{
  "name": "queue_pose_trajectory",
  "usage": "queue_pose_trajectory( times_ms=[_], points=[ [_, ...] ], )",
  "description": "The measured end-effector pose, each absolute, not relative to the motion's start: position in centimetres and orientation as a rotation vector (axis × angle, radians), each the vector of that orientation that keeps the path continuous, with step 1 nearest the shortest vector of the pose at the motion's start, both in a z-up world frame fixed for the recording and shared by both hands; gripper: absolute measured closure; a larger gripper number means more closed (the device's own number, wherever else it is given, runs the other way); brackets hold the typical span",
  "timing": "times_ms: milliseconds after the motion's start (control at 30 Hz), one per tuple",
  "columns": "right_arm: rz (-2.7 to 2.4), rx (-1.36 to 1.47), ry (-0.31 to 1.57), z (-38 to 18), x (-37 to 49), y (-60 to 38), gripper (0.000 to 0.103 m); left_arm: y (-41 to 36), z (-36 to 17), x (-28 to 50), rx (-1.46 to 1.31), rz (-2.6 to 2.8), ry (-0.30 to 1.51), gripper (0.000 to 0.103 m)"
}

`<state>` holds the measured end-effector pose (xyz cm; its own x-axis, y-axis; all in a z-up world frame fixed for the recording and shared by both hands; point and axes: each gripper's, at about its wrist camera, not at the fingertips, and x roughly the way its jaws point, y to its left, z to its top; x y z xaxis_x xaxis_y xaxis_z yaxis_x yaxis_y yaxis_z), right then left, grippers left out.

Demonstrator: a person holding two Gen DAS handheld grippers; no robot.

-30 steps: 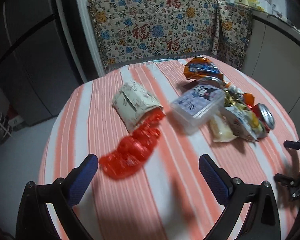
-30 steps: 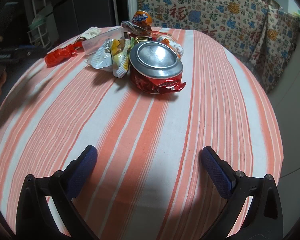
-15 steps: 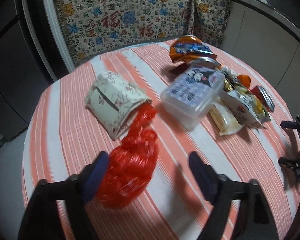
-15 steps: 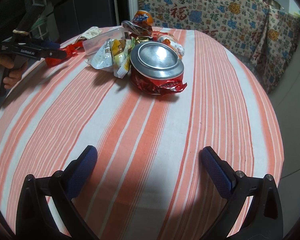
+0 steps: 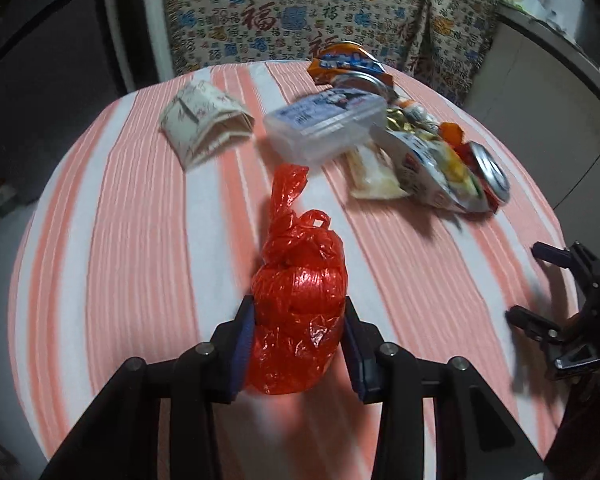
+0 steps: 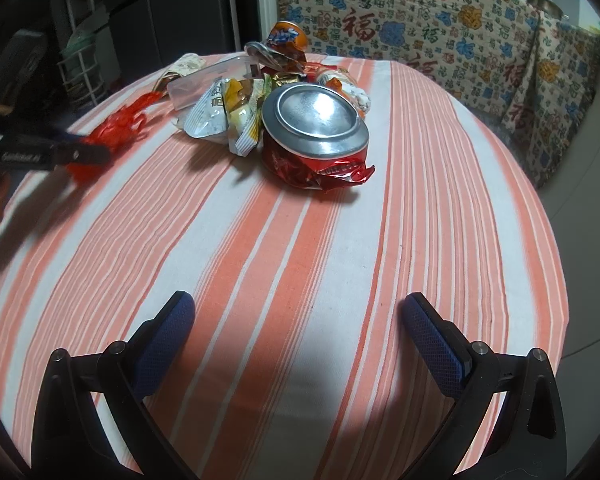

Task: Collect trash
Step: 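Hold the red bag with the left tool while the right tool grasps the crushed red can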

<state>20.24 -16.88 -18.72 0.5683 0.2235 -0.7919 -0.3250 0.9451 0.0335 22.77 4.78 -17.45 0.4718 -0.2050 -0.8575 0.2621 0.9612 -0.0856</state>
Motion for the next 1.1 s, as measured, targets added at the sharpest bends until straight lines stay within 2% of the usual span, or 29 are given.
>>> queue_pose_trajectory(
  times_ms=[200,267,333,433,667,1100],
  points=[
    [0.335,-0.127,0.915,-18.7,20.0,-17.1,0.0,1.9,-17.3,18.3,-0.008,-0.238,0.983,0.059],
    [0.344,-0.136,0.918,-18.7,19.9,-17.3,0.0,1.1,-17.4,17.5,0.016,-0.212,0.963,0.042],
    [0.343,-0.14,0.924,-18.7,19.8,-17.7,0.0,0.4,-17.9,17.3,0.039,-0.191,0.958,0.034],
    [0.327,-0.133,0.924,-18.7,19.8,-18.6,0.0,0.3,-18.8,18.0,0.062,-0.149,0.96,0.034],
    [0.331,-0.135,0.922,-18.6,19.7,-19.2,0.0,1.0,-19.2,18.8,0.074,-0.118,0.913,0.018],
    [0.349,-0.144,0.942,-18.6,23.6,-20.0,0.0,1.0,-19.4,18.9,0.067,-0.107,0.915,0.014]
  ],
)
